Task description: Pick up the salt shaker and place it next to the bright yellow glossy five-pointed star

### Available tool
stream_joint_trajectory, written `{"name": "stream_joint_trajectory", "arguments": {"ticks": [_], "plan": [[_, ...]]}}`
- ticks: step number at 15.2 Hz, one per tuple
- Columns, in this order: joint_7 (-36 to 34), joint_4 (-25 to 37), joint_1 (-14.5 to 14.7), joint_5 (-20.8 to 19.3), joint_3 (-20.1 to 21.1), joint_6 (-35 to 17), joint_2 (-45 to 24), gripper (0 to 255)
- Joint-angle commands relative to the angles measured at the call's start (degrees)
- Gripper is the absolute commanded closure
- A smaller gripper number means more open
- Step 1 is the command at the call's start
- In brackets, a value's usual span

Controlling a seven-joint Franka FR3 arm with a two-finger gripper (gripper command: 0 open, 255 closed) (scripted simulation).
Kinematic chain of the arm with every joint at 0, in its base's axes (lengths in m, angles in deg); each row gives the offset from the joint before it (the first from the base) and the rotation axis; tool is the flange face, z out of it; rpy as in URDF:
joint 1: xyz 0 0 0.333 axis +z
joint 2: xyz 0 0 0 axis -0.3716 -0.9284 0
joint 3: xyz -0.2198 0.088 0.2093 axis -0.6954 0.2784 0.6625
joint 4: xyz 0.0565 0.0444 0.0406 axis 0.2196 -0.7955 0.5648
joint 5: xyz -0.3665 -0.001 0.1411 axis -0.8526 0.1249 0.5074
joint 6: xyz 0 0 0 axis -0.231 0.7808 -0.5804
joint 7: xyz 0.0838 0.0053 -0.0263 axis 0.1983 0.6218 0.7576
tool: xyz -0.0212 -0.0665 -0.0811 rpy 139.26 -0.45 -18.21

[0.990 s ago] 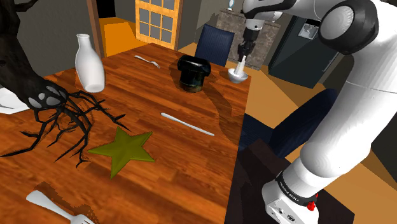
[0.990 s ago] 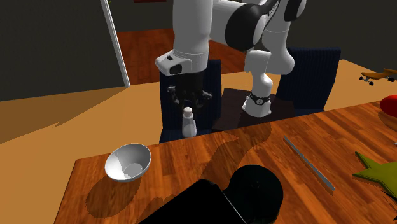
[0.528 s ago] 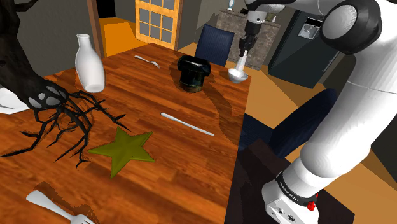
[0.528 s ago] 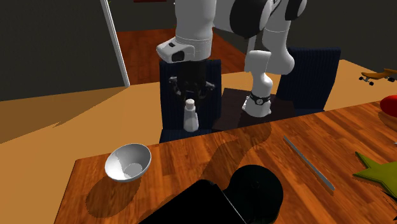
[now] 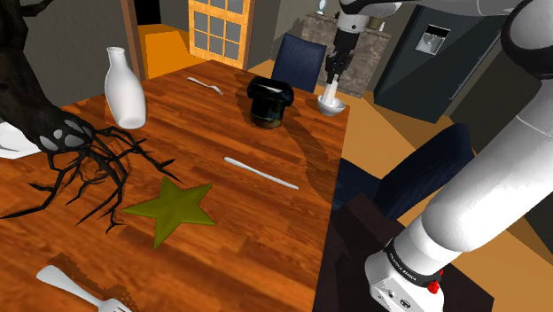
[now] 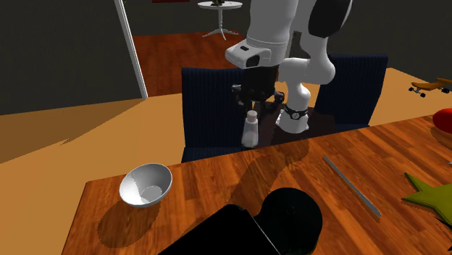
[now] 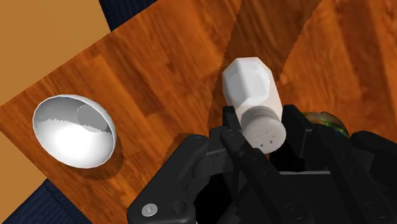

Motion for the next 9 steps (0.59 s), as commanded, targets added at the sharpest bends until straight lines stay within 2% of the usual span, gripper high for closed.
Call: {"name": "stream_joint_trajectory", "arguments": {"ticks": [1, 9], "plan": [[-2.67, -3.45, 1.23, -0.5, 1.23, -0.46, 2.83, 255], [-12.98, -13.49, 5.58, -0.73, 7.04, -0.43, 12.11, 255]]}}
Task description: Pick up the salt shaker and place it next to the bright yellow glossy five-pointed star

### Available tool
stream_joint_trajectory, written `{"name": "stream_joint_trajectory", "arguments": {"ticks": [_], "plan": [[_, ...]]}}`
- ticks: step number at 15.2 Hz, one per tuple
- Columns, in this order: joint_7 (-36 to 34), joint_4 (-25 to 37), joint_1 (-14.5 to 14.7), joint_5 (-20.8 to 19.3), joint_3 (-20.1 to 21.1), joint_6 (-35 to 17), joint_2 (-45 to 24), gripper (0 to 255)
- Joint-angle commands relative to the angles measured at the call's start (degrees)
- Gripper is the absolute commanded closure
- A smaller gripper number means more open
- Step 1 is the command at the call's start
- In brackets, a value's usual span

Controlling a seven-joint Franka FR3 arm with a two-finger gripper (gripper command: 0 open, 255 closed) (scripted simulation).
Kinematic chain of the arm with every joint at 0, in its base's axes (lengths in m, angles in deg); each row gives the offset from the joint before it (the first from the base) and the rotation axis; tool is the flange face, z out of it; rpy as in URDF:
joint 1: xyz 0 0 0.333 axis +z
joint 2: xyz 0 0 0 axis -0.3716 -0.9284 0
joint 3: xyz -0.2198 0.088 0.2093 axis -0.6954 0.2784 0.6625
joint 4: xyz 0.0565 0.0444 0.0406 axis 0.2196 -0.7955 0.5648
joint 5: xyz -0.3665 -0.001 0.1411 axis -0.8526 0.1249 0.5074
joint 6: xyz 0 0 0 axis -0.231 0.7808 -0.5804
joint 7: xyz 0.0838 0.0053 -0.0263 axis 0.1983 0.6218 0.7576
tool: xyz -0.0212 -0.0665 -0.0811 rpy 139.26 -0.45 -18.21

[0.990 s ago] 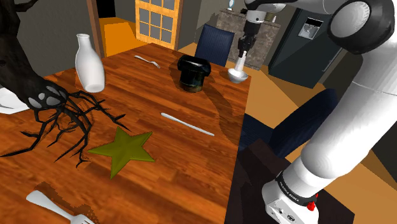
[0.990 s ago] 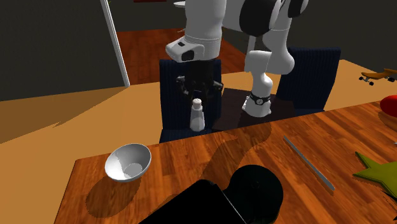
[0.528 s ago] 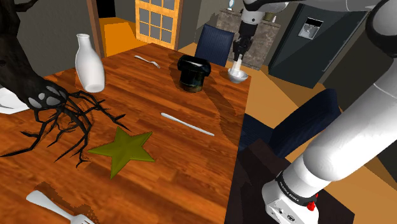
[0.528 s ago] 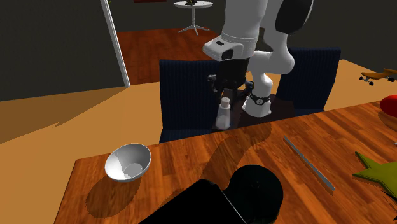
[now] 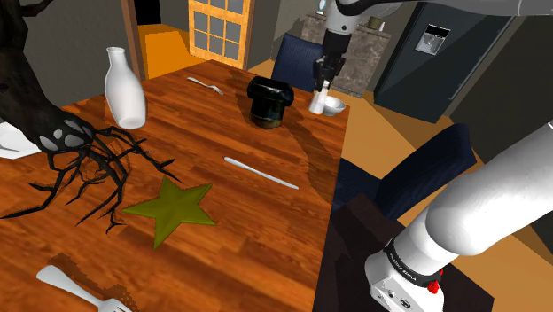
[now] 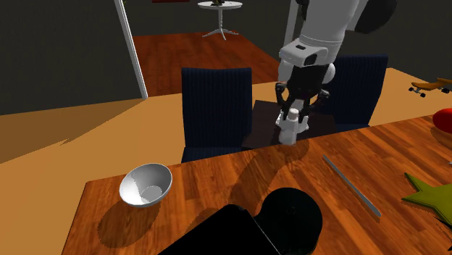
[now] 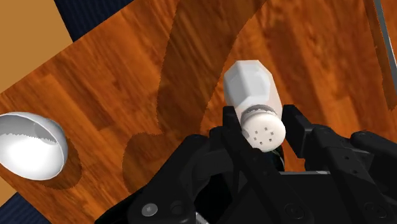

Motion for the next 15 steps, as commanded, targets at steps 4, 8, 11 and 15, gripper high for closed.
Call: {"name": "stream_joint_trajectory", "arguments": {"ticks": [4, 8, 11, 15], "plan": [[-6.62, -4.58, 2.74, 0.84, 4.1, 0.55, 4.59, 255], [-11.83, -6.93, 4.94, 2.06, 7.6, 1.14, 7.17, 255], [-15.79, -8.01, 6.63, 3.16, 10.32, 1.61, 8.5, 255], [-21.16, -8.56, 8.89, 4.75, 14.05, 2.22, 9.45, 255]]}}
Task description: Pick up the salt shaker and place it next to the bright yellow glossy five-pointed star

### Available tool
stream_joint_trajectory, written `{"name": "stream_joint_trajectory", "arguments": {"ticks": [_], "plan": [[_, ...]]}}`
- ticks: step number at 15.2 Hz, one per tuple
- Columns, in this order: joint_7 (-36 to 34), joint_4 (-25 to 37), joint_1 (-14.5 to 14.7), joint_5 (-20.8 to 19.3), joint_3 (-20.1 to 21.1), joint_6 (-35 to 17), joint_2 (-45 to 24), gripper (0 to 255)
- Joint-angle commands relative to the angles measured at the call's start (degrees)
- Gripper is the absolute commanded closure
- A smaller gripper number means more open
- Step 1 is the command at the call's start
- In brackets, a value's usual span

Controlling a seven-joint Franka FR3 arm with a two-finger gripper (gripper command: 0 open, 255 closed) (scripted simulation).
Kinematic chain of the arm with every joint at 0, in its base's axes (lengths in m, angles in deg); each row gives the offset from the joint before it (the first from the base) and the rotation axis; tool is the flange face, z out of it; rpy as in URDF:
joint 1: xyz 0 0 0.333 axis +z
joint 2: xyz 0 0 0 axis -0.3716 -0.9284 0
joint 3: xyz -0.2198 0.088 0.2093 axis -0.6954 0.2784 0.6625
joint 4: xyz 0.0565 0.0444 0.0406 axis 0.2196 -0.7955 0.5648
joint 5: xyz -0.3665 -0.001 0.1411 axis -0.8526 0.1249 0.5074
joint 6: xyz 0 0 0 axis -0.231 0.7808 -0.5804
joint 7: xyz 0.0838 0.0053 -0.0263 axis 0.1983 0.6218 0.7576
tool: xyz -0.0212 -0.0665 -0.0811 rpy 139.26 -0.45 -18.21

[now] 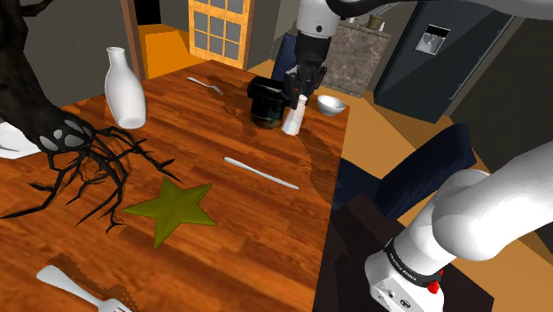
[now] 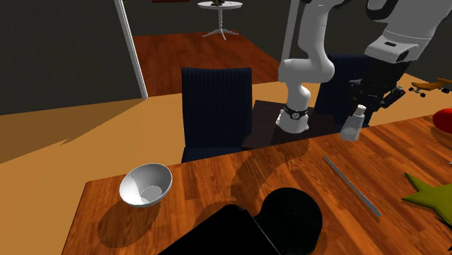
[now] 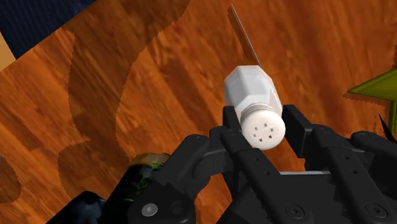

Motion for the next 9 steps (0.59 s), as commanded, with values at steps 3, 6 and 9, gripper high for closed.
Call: {"name": "stream_joint_trajectory", "arguments": {"ticks": [3, 6, 9], "plan": [[-5.49, -0.1, 2.22, 1.58, 3.78, 0.47, 0.41, 255], [-9.68, 0.72, 3.81, 2.64, 6.74, 0.85, -0.1, 255], [-13.97, 2.1, 5.31, 3.5, 9.75, 1.18, -1.18, 255]]}}
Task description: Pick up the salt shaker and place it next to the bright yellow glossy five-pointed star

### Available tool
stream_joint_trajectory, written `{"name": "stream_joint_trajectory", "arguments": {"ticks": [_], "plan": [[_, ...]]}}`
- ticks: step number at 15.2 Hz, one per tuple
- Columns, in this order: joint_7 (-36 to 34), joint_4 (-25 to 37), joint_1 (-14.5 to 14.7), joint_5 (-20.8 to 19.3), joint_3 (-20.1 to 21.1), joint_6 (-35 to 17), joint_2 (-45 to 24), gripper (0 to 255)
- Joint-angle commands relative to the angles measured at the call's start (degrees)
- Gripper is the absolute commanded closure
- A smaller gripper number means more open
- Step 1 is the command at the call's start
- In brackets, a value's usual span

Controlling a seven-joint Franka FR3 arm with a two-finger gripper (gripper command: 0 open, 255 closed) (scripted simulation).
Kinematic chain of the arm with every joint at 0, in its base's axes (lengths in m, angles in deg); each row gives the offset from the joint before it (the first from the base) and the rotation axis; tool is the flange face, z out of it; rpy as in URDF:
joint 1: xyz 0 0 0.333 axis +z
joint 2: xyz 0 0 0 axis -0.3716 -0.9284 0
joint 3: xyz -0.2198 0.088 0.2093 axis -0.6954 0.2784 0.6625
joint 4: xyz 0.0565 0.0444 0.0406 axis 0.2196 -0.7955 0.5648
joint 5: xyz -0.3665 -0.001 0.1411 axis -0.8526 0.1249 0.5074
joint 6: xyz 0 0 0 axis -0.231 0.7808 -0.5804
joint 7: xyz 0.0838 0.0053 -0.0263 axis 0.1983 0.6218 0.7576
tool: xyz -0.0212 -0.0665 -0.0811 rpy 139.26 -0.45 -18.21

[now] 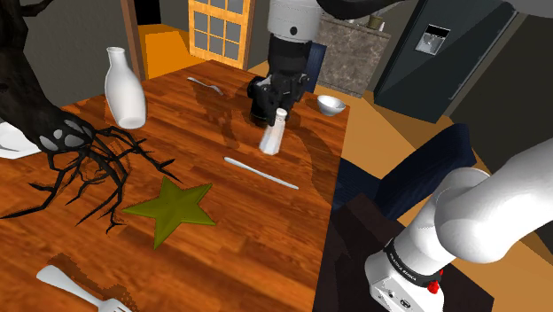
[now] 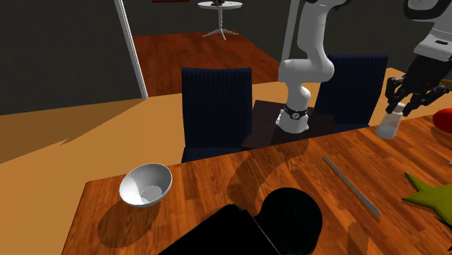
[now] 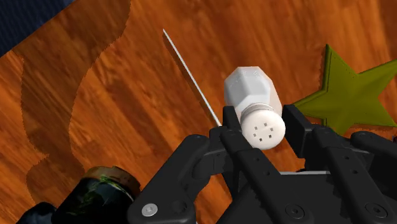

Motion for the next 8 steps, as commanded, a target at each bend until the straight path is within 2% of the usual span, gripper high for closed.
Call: {"name": "stream_joint_trajectory", "arguments": {"ticks": [1, 8], "plan": [[-2.61, 0.87, 0.85, 0.42, 1.75, 0.14, -0.75, 255], [-13.3, 6.75, 4.04, 0.71, 8.96, 0.87, -6.12, 255]]}}
